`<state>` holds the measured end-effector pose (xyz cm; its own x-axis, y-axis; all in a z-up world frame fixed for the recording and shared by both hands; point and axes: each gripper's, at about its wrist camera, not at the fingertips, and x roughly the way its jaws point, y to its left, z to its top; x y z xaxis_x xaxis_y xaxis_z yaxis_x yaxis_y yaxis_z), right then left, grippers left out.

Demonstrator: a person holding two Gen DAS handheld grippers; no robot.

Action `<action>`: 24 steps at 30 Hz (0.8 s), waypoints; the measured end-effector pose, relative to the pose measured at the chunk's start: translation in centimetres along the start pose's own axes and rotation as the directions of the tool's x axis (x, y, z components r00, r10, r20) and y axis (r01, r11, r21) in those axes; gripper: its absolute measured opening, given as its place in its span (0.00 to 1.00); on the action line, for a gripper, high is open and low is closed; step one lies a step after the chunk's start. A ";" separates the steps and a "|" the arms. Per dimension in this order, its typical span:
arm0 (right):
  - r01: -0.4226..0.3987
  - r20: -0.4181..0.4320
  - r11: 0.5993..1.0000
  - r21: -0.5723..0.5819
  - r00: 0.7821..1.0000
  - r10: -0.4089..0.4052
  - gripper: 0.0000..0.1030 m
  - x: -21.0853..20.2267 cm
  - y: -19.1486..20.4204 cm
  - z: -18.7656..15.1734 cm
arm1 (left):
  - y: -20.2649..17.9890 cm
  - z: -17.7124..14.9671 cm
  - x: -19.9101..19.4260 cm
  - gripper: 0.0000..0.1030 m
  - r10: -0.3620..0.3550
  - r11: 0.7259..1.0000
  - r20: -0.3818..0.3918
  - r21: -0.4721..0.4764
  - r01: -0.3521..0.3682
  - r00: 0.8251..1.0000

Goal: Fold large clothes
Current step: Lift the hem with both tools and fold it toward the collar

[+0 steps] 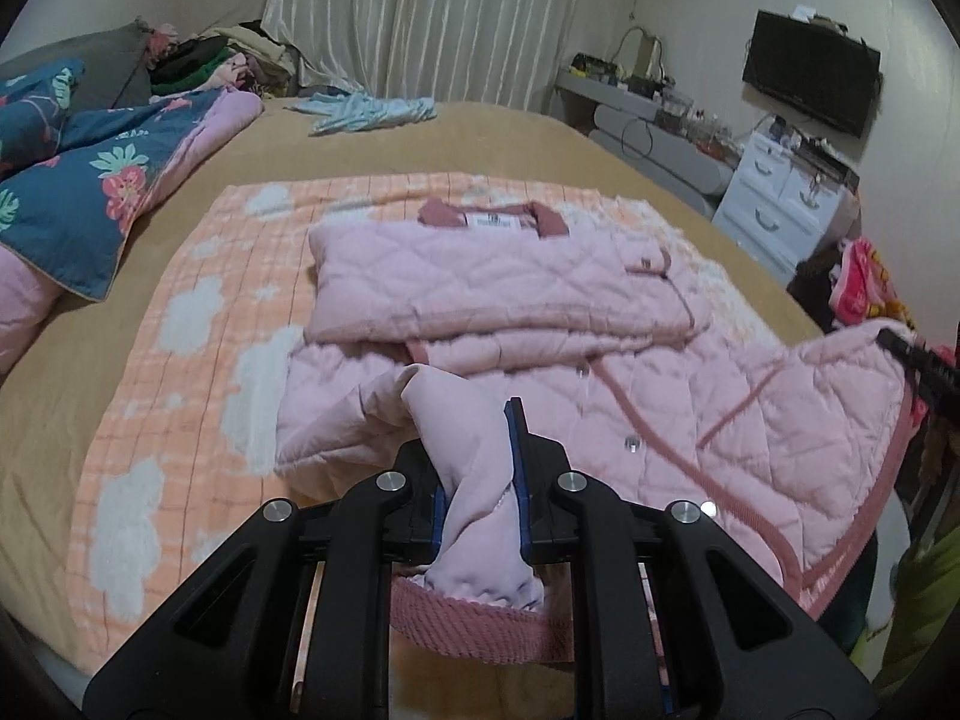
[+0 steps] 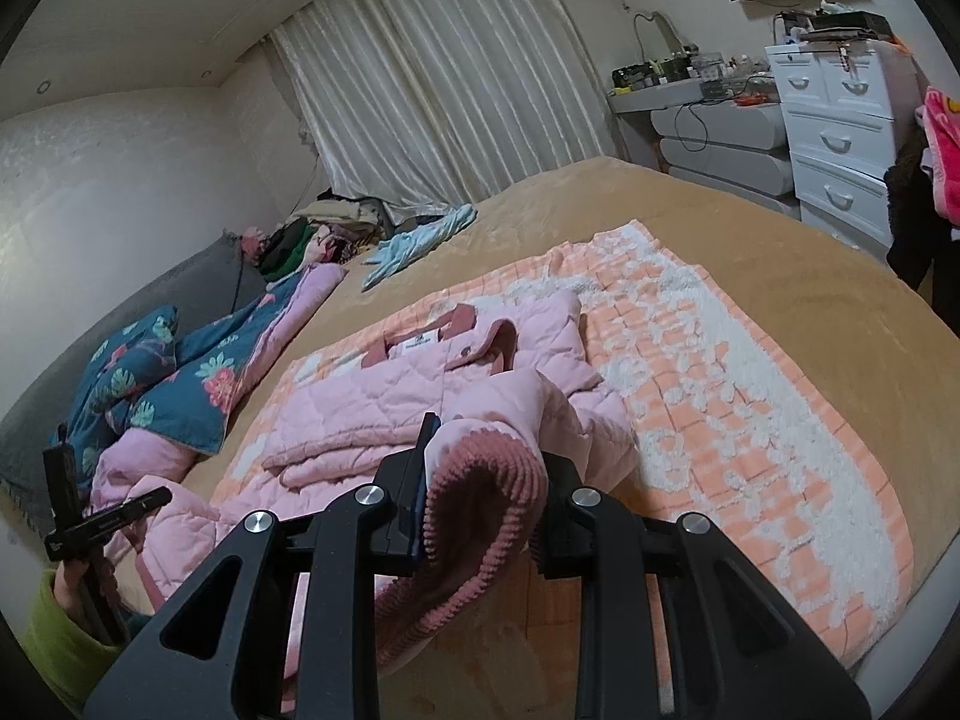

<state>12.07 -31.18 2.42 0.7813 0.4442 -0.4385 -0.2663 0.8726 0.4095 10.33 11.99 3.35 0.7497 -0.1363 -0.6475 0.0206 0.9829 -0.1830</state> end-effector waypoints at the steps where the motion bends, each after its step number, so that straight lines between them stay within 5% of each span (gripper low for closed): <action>1: -0.001 0.002 1.000 0.009 1.000 0.001 0.23 0.1 -0.1 0.3 | 0.1 0.4 0.0 0.09 -0.002 1.000 0.008 -0.002 0.002 1.000; 24: 0.026 0.047 0.992 0.126 0.998 -0.032 0.23 1.2 -1.4 3.0 | 2.6 4.5 -0.1 0.09 -0.002 0.997 0.082 -0.075 0.008 0.997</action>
<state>15.01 -32.46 3.73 0.8150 0.4060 -0.4136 -0.1725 0.8512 0.4956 13.26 15.14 6.22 0.8016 -0.1276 -0.5841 -0.0230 0.9696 -0.2435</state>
